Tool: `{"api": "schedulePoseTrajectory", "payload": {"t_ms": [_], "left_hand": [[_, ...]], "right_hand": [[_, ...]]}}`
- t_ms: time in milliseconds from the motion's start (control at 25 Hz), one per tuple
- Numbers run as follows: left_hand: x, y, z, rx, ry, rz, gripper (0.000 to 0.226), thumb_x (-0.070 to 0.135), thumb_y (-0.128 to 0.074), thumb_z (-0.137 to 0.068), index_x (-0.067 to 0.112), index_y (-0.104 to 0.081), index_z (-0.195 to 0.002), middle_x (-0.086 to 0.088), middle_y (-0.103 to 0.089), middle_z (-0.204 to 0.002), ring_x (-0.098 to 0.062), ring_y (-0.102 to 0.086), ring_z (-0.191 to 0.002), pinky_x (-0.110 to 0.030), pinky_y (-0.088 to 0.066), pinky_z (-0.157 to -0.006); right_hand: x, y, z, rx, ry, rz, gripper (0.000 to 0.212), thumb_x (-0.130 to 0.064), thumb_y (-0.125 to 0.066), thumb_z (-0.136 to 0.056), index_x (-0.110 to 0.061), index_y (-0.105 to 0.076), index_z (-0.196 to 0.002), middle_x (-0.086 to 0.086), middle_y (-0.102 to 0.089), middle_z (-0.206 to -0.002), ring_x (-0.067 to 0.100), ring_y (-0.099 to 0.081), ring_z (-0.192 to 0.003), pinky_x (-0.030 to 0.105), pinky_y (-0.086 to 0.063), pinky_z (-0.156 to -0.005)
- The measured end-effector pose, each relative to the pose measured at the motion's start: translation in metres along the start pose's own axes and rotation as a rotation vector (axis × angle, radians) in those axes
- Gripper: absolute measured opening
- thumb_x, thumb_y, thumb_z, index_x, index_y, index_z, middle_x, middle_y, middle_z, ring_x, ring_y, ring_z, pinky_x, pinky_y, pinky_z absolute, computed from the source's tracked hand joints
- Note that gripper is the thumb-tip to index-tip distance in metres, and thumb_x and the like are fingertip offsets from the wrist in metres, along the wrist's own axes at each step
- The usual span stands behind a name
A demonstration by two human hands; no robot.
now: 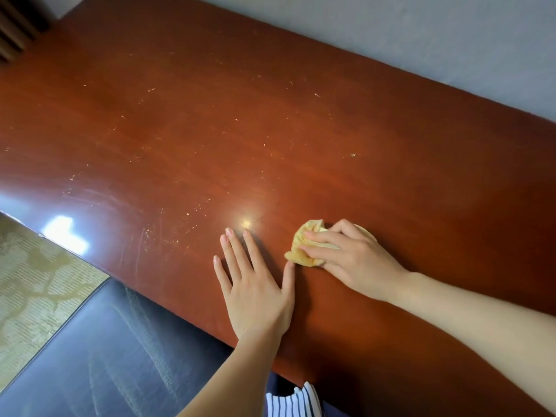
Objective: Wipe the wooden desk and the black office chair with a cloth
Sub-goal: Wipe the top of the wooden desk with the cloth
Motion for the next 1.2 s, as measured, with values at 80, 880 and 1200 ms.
{"api": "schedulePoseTrajectory", "payload": {"t_ms": [80, 880, 1200], "left_hand": [[-0.001, 0.000, 0.000, 0.007, 0.007, 0.015, 0.080, 0.062, -0.008, -0.091, 0.011, 0.004, -0.152, -0.011, 0.010, -0.159, -0.020, 0.018, -0.146, -0.039, 0.013, -0.117], [-0.001, -0.002, -0.002, 0.072, -0.002, 0.015, 0.079, 0.058, -0.018, -0.093, 0.007, -0.009, -0.152, -0.014, -0.002, -0.159, -0.023, 0.005, -0.148, -0.038, 0.005, -0.118], [-0.003, 0.001, 0.001, 0.038, 0.011, 0.027, 0.083, 0.063, -0.011, -0.087, 0.012, -0.007, -0.152, -0.006, 0.008, -0.158, -0.016, 0.016, -0.145, -0.037, 0.015, -0.116]], "right_hand": [[0.014, 0.013, 0.012, -0.035, -0.002, -0.001, 0.046, -0.001, -0.077, -0.072, -0.016, -0.069, -0.114, 0.002, -0.065, -0.118, 0.024, -0.059, -0.087, 0.042, -0.055, -0.077], [0.053, 0.004, -0.091, 0.288, -0.708, 0.059, 0.033, -0.017, -0.053, -0.095, -0.023, -0.059, -0.127, -0.002, -0.054, -0.133, 0.026, -0.043, -0.108, 0.035, -0.040, -0.094], [0.016, 0.009, -0.020, 0.006, -0.036, -0.011, 0.043, -0.001, -0.073, -0.076, -0.017, -0.068, -0.116, 0.002, -0.066, -0.117, 0.023, -0.055, -0.087, 0.035, -0.053, -0.077]]}}
Point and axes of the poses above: each hand's wrist, its own z-axis away from the middle knuckle, its own y-axis out of the back of the hand, x = y × z, the point moved 2 cm from there along -z, towards the middle knuckle
